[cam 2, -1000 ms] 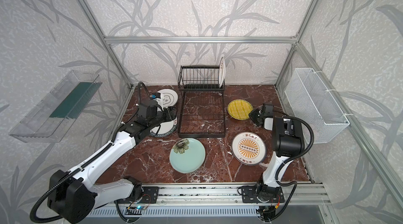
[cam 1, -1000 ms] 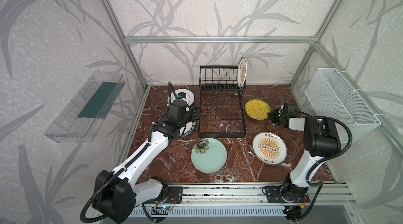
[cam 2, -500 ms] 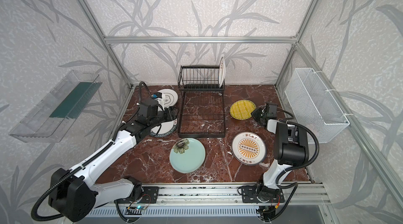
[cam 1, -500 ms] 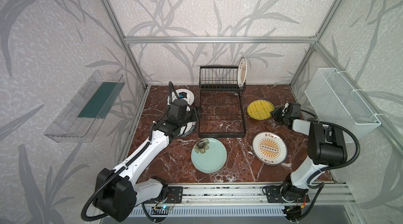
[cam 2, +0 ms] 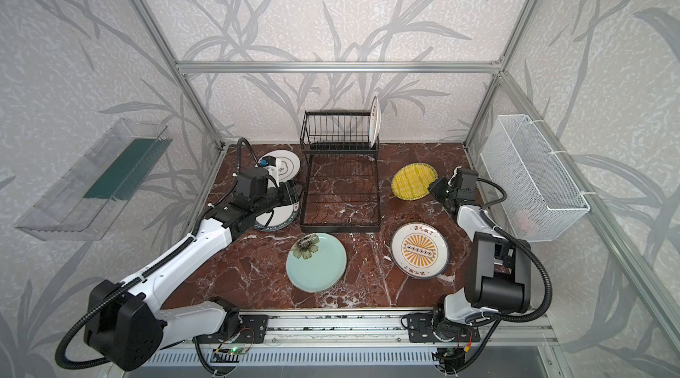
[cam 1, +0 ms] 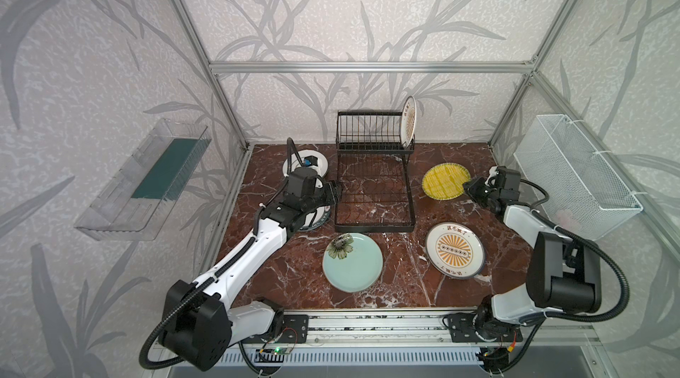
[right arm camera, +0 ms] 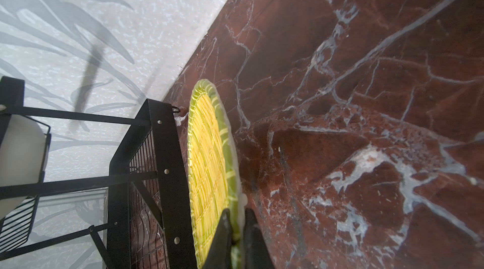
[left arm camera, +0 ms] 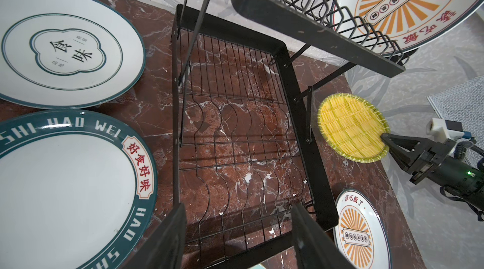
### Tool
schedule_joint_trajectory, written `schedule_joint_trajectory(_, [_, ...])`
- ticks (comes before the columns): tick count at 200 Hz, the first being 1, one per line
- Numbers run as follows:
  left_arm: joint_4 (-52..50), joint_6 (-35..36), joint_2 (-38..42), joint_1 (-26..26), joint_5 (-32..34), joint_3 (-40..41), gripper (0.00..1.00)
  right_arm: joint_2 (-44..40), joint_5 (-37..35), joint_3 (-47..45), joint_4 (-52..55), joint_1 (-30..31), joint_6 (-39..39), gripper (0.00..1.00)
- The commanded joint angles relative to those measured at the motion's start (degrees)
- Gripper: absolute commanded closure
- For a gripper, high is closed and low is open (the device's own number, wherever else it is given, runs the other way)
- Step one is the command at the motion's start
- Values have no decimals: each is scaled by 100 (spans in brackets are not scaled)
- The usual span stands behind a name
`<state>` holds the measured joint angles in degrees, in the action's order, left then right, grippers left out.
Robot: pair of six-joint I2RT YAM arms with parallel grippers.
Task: Load plates into a dish rack
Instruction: Pick up the plate from the top-right of the table.
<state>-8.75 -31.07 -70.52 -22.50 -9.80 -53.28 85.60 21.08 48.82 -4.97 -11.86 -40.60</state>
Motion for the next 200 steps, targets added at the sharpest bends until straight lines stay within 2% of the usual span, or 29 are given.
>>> schedule_joint_trajectory(1, [150, -33, -91, 18, -160, -220, 38, -365, 171, 275, 358, -30, 313, 100])
schedule_joint_trajectory(116, [913, -308, -584, 18, -986, -164, 38, -1387, 1259, 322, 1427, 143, 922, 100])
schedule_joint_trajectory(169, [1530, -628, -999, 19, -1523, -43, 38, -1428, 1675, 148, 1017, 637, 548, 100])
schedule_joint_trajectory(200, [1536, -693, -1180, 23, -1849, -97, 38, -1336, 1847, 18, 560, 1046, 187, 100])
